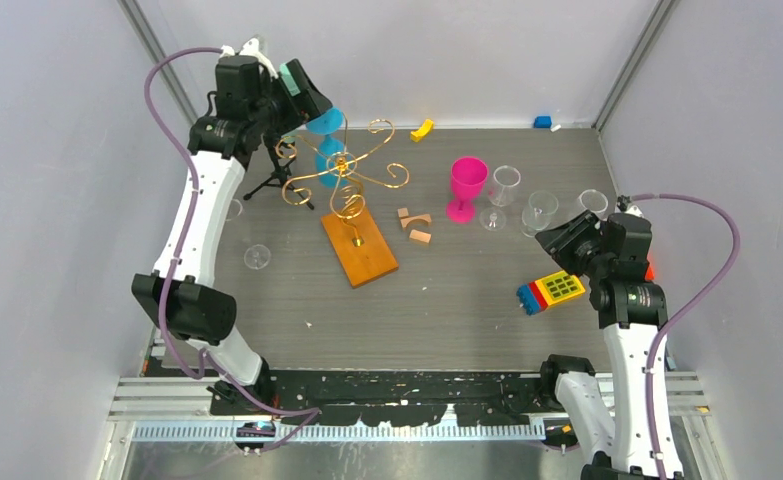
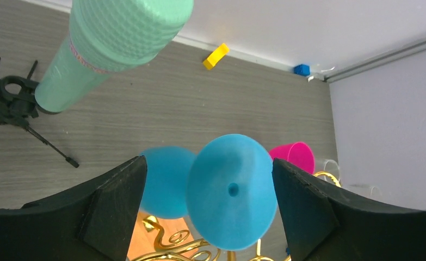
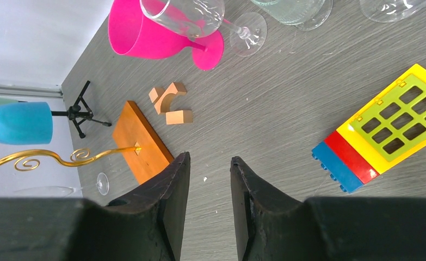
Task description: Take the wine glass off the wine glass rack
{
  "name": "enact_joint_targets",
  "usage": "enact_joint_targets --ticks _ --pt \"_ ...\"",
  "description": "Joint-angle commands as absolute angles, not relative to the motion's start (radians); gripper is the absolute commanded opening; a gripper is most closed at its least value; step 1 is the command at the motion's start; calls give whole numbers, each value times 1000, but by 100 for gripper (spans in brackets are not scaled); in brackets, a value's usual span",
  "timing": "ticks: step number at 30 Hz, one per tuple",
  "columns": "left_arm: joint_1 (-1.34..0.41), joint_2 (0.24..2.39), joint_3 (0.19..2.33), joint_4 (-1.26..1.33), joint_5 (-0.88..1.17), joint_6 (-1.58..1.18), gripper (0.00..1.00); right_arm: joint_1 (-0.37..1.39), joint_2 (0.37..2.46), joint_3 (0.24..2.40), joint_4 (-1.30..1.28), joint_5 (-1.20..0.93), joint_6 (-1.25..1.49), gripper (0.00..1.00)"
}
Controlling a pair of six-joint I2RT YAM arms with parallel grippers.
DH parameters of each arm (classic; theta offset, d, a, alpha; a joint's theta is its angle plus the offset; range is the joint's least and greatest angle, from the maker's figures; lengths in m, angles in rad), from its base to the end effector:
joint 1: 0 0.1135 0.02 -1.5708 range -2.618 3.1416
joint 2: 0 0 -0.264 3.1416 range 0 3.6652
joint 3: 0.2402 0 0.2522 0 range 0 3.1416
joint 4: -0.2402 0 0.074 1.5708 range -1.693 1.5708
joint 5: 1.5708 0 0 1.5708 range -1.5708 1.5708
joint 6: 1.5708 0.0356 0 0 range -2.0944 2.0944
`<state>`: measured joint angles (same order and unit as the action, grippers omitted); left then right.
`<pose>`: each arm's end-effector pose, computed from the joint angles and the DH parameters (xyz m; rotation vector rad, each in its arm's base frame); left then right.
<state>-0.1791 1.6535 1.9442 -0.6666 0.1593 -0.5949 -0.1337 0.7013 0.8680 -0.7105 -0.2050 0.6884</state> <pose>0.3540 -0.0698 0.4642 -0.3062 1.9773 -0.6607 0.1428 -0.0119 0.3273 0.7436 2.0176 0.5438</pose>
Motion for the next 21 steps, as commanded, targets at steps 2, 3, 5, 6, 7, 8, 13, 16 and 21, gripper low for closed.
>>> enact_joint_targets --ticks 2,3,5,6,7,8,13,16,21 --pt "-173 1627 1882 -595 188 -565 87 -131 697 863 -659 -227 690 38" --pt "-173 1620 1869 -588 190 -561 87 -131 696 862 -656 -231 689 38" --pt "-174 1613 1855 -582 197 -556 87 -130 696 857 -653 -234 690 38" --pt "-174 1613 1851 -581 203 -553 86 -130 697 854 -651 -235 690 38" --pt "-173 1614 1850 -585 207 -549 85 -130 697 853 -647 -238 690 38" --pt "-173 1615 1849 -590 212 -548 84 -130 697 851 -649 -239 691 38" --pt "-173 1617 1846 -584 238 -562 72 -130 694 853 -649 -242 686 37" --pt "-172 1612 1849 -575 259 -575 63 -130 692 856 -652 -241 683 36" --pt "-164 1593 1840 -555 286 -614 49 -130 691 858 -654 -238 679 35"
